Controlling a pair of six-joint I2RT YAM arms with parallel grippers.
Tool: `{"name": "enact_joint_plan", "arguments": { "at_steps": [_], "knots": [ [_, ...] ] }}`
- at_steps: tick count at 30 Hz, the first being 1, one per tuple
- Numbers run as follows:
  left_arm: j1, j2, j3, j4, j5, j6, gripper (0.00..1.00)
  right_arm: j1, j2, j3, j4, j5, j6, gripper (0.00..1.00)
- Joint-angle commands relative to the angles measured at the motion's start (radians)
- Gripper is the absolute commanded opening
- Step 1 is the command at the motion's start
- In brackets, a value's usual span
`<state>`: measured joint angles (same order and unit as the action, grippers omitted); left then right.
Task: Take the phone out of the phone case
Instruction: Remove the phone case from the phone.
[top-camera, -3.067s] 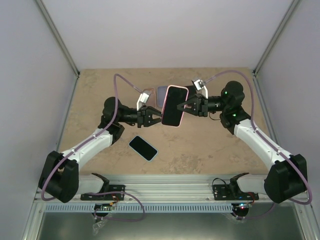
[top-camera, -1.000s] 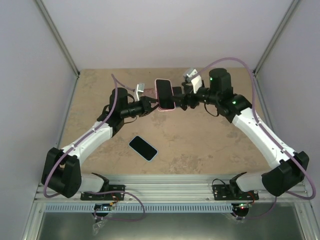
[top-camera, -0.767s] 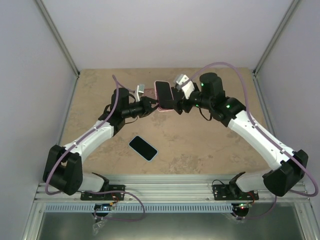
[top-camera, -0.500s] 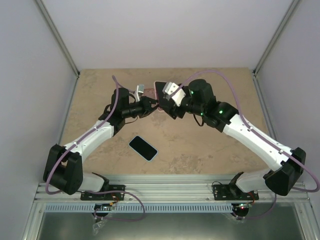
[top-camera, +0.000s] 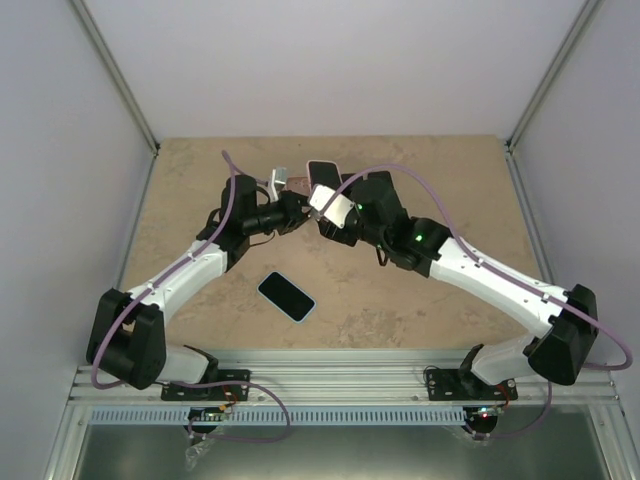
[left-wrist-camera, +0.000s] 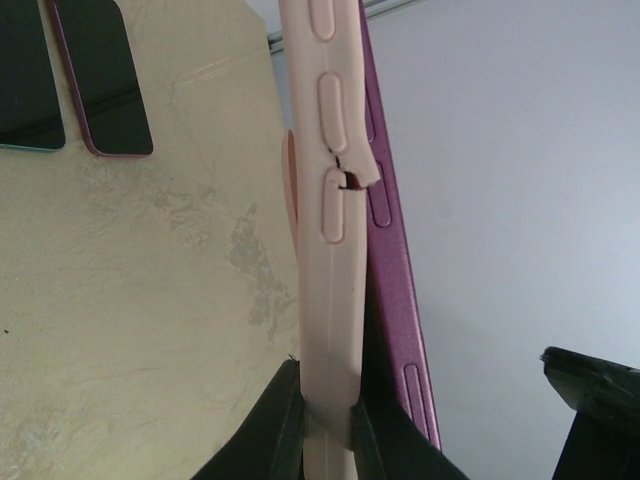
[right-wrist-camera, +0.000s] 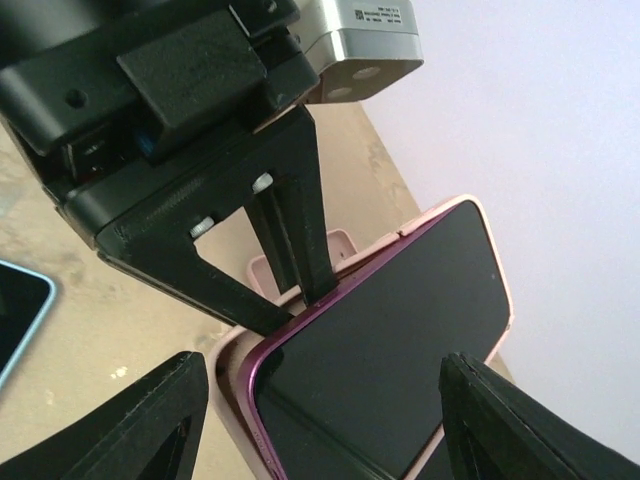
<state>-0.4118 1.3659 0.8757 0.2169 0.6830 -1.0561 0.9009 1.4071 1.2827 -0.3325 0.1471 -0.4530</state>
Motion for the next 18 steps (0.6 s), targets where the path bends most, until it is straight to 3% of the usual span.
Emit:
{"name": "enact_joint_plan", "arguments": {
  "at_steps": [1,8,18],
  "knots": [
    [0.005,-0.022,-0.002,0.091,0.023,-0.017,0.00,0.027,0.015,-0.037,0.076,0.125,-0.073,0.64],
    [0.005,-0.016,-0.006,0.108,0.032,-0.033,0.00,0.070,0.021,-0.095,0.162,0.240,-0.174,0.61],
    [0.005,-0.022,-0.024,0.131,0.045,-0.041,0.00,0.082,0.026,-0.157,0.325,0.386,-0.294,0.46]
  ]
}}
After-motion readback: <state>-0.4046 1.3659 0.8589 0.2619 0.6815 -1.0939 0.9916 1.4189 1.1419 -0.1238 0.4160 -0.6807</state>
